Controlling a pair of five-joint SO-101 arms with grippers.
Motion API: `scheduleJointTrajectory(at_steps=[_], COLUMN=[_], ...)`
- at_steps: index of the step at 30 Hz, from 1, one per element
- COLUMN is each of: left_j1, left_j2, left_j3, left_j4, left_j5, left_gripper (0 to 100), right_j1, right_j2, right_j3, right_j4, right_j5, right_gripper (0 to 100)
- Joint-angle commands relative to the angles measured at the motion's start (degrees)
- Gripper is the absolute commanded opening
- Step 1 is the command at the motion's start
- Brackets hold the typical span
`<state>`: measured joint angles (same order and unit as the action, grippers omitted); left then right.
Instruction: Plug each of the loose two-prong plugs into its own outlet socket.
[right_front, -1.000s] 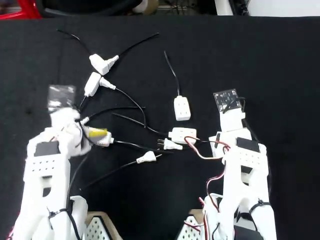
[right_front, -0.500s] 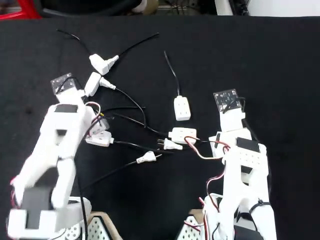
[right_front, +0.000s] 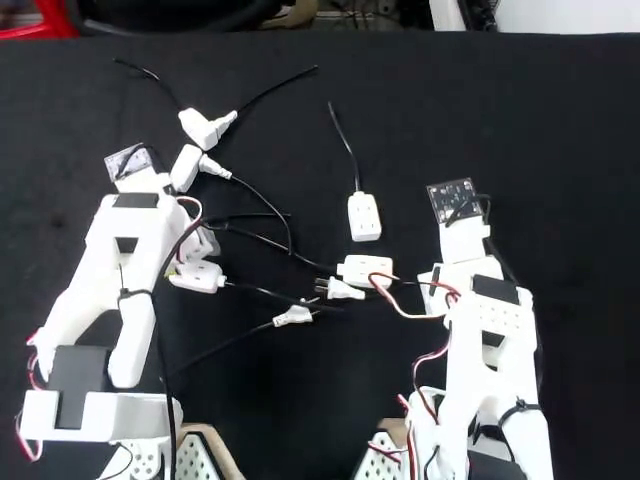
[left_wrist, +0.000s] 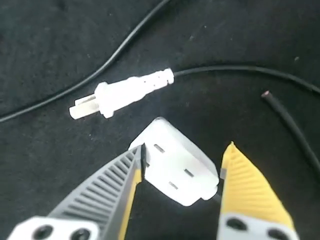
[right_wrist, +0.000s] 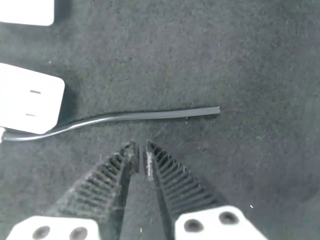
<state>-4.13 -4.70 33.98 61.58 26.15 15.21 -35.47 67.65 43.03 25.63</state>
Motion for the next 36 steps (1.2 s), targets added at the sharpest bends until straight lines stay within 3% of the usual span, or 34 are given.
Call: scheduleJointTrajectory(at_steps=[1,5,9,16,24,34,36], left_j1=[-0.4,-0.1,-0.1,-0.1,1.5,1.5,1.5], left_j2=[-2.9,-7.8,-10.5,-6.6,-3.1,-3.2,-3.2], left_j3=[-3.7,-10.1,-10.9,-3.1,9.7,7.8,7.8], left_j4=[6.0,14.2,16.6,8.5,-10.0,-10.5,-10.5], left_j5=[-2.2,-3.4,-4.6,-5.1,-3.7,-3.3,-4.0], left_gripper=[26,26,26,26,26,25,20], right_j1=[-0.9,-0.9,-0.9,-0.9,-0.9,-0.9,-1.0], right_j2=[-1.5,-1.5,-1.5,-1.5,-1.5,-1.5,-1.5], right_j3=[-0.2,-0.2,-0.2,-0.2,-0.2,-0.2,-0.2], right_j4=[-1.1,-1.1,-1.1,-1.1,-1.1,-1.1,-1.1], right_j5=[0.5,0.5,0.5,0.5,0.5,0.5,0.5], right_gripper=[2.2,2.2,2.2,2.2,2.2,2.2,2.2])
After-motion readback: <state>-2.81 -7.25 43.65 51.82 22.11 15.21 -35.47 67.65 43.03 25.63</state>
